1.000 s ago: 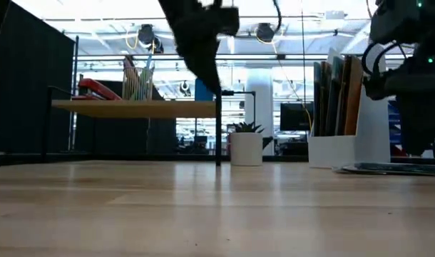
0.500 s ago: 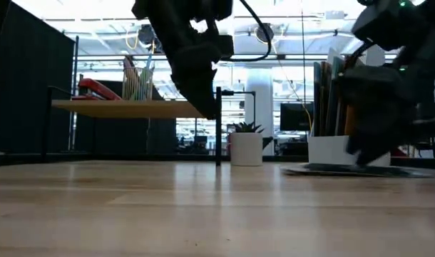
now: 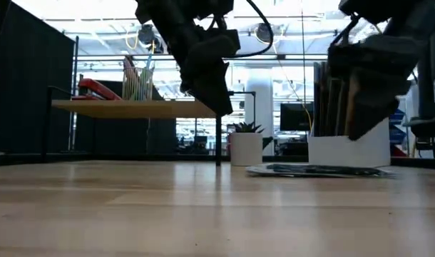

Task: Stock shelves
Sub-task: Put the pack of pens into the gold pen holder on the shelf

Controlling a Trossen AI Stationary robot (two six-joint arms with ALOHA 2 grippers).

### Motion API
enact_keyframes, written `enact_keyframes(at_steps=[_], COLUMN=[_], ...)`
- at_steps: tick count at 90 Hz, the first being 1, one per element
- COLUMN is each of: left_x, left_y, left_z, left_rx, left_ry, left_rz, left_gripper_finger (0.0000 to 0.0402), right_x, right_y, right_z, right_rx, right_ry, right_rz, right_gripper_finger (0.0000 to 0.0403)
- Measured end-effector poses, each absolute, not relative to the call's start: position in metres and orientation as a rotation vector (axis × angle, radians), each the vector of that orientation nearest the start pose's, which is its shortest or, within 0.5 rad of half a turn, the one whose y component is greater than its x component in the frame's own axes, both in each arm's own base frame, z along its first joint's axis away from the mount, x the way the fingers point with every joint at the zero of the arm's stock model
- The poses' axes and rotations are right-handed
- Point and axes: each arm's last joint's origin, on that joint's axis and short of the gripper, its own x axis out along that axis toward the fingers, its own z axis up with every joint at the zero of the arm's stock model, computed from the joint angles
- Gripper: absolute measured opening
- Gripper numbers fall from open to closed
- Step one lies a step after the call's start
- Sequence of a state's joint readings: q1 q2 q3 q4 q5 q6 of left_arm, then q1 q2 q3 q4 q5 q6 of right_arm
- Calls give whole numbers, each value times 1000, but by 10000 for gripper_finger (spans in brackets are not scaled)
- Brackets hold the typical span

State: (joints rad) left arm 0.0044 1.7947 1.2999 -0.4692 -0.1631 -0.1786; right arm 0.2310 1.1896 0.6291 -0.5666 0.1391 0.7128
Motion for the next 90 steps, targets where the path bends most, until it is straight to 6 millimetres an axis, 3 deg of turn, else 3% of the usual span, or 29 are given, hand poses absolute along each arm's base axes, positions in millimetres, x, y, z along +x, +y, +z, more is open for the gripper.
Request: enact_keyframes(at_steps=[27, 67, 90], left_x=[382, 385, 392], left_y=[5, 1, -1], left_z=[221, 220, 202], left_rx=[-121, -119, -112], left_ry=[890, 869, 909], left_rz=[236, 224, 223], left_gripper_finger=[180, 180, 180], right_x=[192, 203, 209], right_y=[41, 43, 46], right_z=[175, 162, 149], right_rx=[305, 242, 262], right_ry=[1166, 1186, 1237], right_rz=[-293, -275, -279], right_gripper_finger=[222, 16, 9])
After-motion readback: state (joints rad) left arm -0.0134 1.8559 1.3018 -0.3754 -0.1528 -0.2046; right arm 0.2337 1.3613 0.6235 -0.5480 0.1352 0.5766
